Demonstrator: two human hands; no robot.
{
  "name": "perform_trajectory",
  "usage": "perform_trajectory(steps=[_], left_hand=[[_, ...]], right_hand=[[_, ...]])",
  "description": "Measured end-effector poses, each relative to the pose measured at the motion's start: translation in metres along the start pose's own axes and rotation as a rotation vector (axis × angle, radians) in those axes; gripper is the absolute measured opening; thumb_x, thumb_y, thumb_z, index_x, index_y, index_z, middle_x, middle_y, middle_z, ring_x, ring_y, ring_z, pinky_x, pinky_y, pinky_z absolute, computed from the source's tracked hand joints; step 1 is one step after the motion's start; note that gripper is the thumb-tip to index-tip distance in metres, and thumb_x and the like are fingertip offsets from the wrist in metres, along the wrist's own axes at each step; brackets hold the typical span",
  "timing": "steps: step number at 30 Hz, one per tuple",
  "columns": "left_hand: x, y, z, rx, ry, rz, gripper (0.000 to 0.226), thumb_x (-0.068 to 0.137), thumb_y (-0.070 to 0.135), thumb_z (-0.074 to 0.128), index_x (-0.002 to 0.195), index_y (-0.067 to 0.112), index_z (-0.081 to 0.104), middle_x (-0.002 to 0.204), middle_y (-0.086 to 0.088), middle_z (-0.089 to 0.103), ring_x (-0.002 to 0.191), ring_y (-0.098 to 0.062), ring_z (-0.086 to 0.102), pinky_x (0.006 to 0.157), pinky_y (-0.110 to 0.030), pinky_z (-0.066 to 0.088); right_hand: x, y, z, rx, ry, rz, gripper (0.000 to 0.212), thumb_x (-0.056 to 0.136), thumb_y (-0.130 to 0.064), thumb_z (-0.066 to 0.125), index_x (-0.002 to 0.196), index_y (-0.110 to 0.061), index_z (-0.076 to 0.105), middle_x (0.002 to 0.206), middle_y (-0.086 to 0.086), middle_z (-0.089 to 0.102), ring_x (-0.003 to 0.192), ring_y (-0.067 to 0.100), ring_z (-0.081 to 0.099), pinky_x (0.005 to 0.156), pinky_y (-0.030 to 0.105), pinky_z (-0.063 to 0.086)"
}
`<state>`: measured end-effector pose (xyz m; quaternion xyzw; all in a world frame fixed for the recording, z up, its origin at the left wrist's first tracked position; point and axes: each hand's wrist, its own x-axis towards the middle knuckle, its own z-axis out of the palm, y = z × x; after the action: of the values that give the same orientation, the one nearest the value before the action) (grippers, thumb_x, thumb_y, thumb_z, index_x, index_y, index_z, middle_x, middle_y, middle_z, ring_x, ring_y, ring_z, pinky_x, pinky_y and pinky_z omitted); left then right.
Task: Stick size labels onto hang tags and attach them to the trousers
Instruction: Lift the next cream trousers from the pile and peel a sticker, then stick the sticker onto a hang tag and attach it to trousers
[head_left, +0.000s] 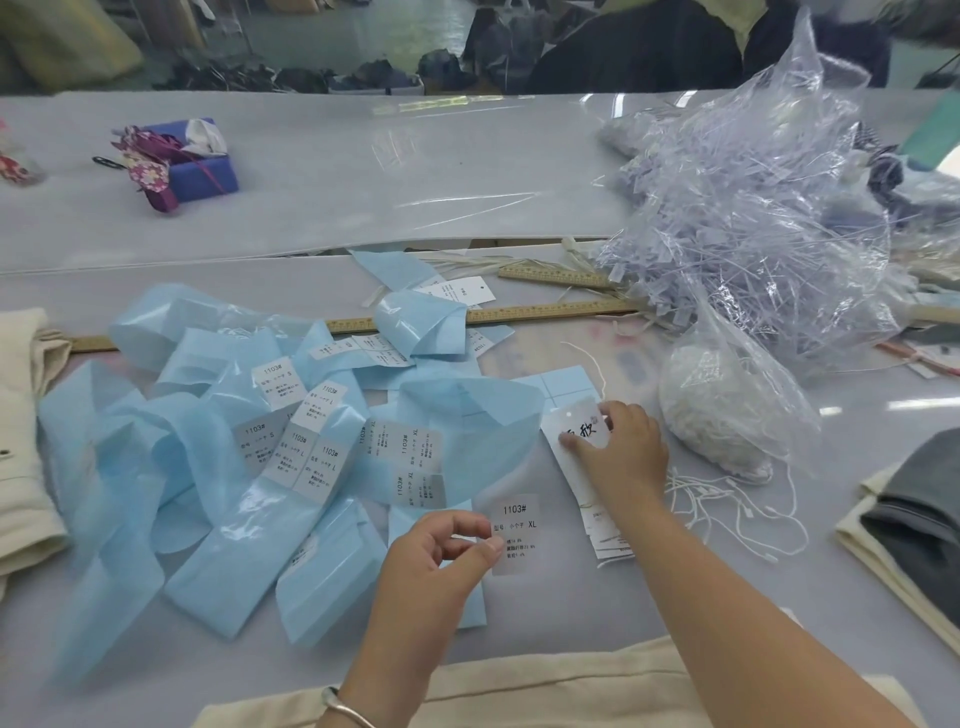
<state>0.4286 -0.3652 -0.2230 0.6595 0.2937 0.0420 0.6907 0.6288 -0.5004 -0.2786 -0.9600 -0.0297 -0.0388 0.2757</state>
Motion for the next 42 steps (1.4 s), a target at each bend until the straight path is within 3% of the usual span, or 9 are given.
perform_trajectory(steps=[3,8,12,17,22,25,30,35,42], left_hand=[[-0.001,0.002,0.000,-0.001,0.000,0.001,0.013,0.080,0.023,0.074,0.081,0.036,0.072,0.062,0.010,0.062,0.060,0.004,0.056,0.066,-0.026,0.037],[-0.005,0.007,-0.001,0.017,-0.030,0.064,0.020,0.082,0.020,0.072,0.086,0.039,0.071,0.070,0.007,0.068,0.065,0.003,0.058,0.073,-0.026,0.043],[-0.011,0.011,-0.001,-0.043,-0.034,0.197,0.053,0.086,0.013,0.069,0.116,0.056,0.057,0.094,0.007,0.071,0.079,-0.013,0.070,0.068,-0.017,0.050],[-0.037,0.028,0.005,-0.099,-0.033,0.356,0.090,0.078,0.036,0.078,0.139,0.061,0.016,0.093,-0.002,0.074,0.083,-0.018,0.072,0.071,-0.015,0.050],[-0.072,0.030,0.026,-0.033,-0.133,0.321,0.109,0.072,0.041,0.080,0.143,0.055,-0.001,0.096,0.006,0.075,0.092,-0.011,0.070,0.083,-0.026,0.052],[-0.095,0.018,0.037,-0.029,-0.116,0.328,0.109,0.077,0.010,0.079,0.142,0.054,0.004,0.079,0.002,0.074,0.076,-0.008,0.069,0.071,-0.019,0.052],[-0.140,-0.001,0.055,-0.034,-0.039,0.347,0.106,0.077,0.001,0.077,0.149,0.043,0.011,0.066,-0.003,0.066,0.064,-0.011,0.060,0.070,-0.021,0.049],[-0.197,-0.012,0.090,0.076,0.084,0.513,0.099,0.067,0.012,0.085,0.140,0.045,0.026,0.064,0.005,0.049,0.054,-0.004,0.047,0.057,-0.015,0.041],[-0.256,-0.018,0.136,-0.082,-0.077,0.436,0.104,0.055,0.041,0.082,0.139,0.047,0.021,0.060,0.001,0.053,0.061,-0.015,0.054,0.065,-0.032,0.051]], right_hand=[[-0.001,0.003,-0.011,0.409,0.051,0.091,0.010,0.084,-0.020,0.071,0.079,-0.016,0.064,0.078,-0.001,0.064,0.082,0.023,0.063,0.079,0.038,0.049],[-0.003,-0.007,-0.051,1.296,0.069,0.175,0.021,0.091,-0.003,0.060,0.079,-0.018,0.054,0.072,-0.002,0.067,0.063,0.008,0.062,0.059,0.024,0.053],[-0.011,-0.020,-0.096,1.883,-0.026,0.187,0.015,0.087,-0.006,0.056,0.088,-0.020,0.053,0.086,0.000,0.074,0.081,0.012,0.069,0.081,0.028,0.055],[-0.067,-0.028,-0.131,1.222,0.027,-0.025,0.030,0.091,-0.011,0.063,0.108,-0.036,0.065,0.073,0.002,0.071,0.060,0.012,0.059,0.055,0.020,0.050],[-0.144,-0.024,-0.137,0.936,-0.004,-0.169,0.028,0.093,-0.012,0.060,0.094,-0.036,0.074,0.084,-0.011,0.074,0.073,0.009,0.065,0.065,0.013,0.047],[-0.183,-0.008,-0.144,0.966,-0.166,-0.095,0.034,0.089,-0.002,0.062,0.106,-0.031,0.067,0.099,-0.007,0.074,0.087,0.014,0.069,0.075,0.023,0.054],[-0.236,0.026,-0.184,1.209,-0.506,-0.053,0.078,0.071,0.014,0.071,0.132,-0.027,0.044,0.102,0.016,0.072,0.087,0.032,0.070,0.070,0.033,0.057],[-0.269,0.062,-0.206,0.995,-0.292,0.068,0.048,0.071,0.022,0.064,0.107,-0.010,0.055,0.073,0.018,0.066,0.060,0.025,0.063,0.058,0.030,0.051],[-0.317,0.086,-0.247,1.072,-0.546,-0.075,0.042,0.066,-0.004,0.069,0.106,-0.008,0.056,0.078,0.006,0.070,0.070,0.015,0.063,0.065,0.026,0.051]])
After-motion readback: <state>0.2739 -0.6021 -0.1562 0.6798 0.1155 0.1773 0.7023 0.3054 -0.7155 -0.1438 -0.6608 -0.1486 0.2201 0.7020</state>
